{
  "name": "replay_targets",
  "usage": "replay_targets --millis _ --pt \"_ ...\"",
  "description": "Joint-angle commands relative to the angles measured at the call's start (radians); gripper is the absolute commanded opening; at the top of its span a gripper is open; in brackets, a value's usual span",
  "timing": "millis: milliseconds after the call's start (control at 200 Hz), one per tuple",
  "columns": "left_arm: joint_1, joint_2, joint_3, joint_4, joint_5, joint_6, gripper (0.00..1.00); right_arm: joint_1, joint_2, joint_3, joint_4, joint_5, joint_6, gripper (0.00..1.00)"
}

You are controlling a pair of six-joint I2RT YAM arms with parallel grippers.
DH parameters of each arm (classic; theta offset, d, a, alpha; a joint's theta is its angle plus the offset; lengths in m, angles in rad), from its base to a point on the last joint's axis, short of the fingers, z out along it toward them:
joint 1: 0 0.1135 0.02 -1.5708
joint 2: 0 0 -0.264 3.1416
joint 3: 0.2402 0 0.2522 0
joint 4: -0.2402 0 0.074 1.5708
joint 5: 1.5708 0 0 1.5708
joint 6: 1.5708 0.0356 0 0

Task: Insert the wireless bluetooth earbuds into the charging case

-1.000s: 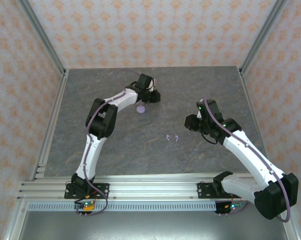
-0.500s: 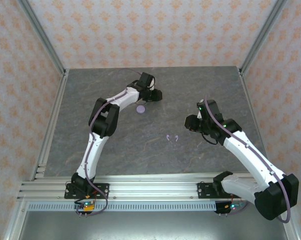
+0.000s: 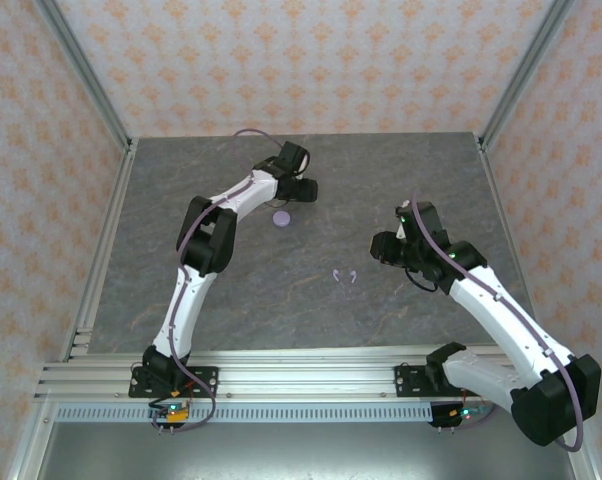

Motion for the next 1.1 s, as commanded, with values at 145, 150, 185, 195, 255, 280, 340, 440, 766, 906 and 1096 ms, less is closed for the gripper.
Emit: replay_targets --millis 145,150,185,195,255,280,340,440,766,906,1096 --pt "0.011 -0.26 -0.142 -0.057 -0.201 0.103 0.61 0.0 -0.02 -0.027 -0.012 0.031 -0.011 0.35" --pt "0.011 -0.264 -0.148 -0.056 -0.204 0.104 0.61 -0.001 -0.02 -0.027 -0.012 0.032 -0.011 0.35" --pt "0.01 -0.292 -0.186 -0.045 -0.221 0.108 0.61 0.0 -0.02 -0.028 -0.01 0.035 -0.012 0.36" --pt "0.01 -0.298 -0.197 -0.041 -0.225 0.109 0.61 0.0 -0.02 -0.029 -0.009 0.036 -0.013 0.36" --pt "0.011 -0.338 -0.257 -0.029 -0.252 0.102 0.61 0.0 -0.019 -0.028 -0.011 0.047 -0.016 0.38" --pt "0.01 -0.347 -0.267 -0.039 -0.263 0.093 0.61 -0.001 -0.02 -0.029 -0.011 0.051 -0.018 0.39" --pt "0.01 -0.358 -0.286 -0.069 -0.264 0.086 0.61 -0.001 -0.02 -0.029 -0.012 0.062 -0.02 0.4" --pt "0.009 -0.367 -0.318 -0.108 -0.253 0.074 0.6 -0.001 -0.022 -0.03 -0.01 0.071 -0.023 0.41" --pt "0.003 -0.38 -0.429 -0.114 -0.25 0.065 0.69 -0.001 -0.031 -0.05 -0.002 0.071 -0.018 0.42" --pt "-0.011 -0.361 -0.422 -0.114 -0.234 0.082 0.73 -0.001 -0.03 -0.055 0.0 0.072 -0.019 0.43" --pt "-0.032 -0.316 -0.378 -0.135 -0.225 0.111 0.78 -0.001 -0.035 -0.059 -0.004 0.076 -0.018 0.43"
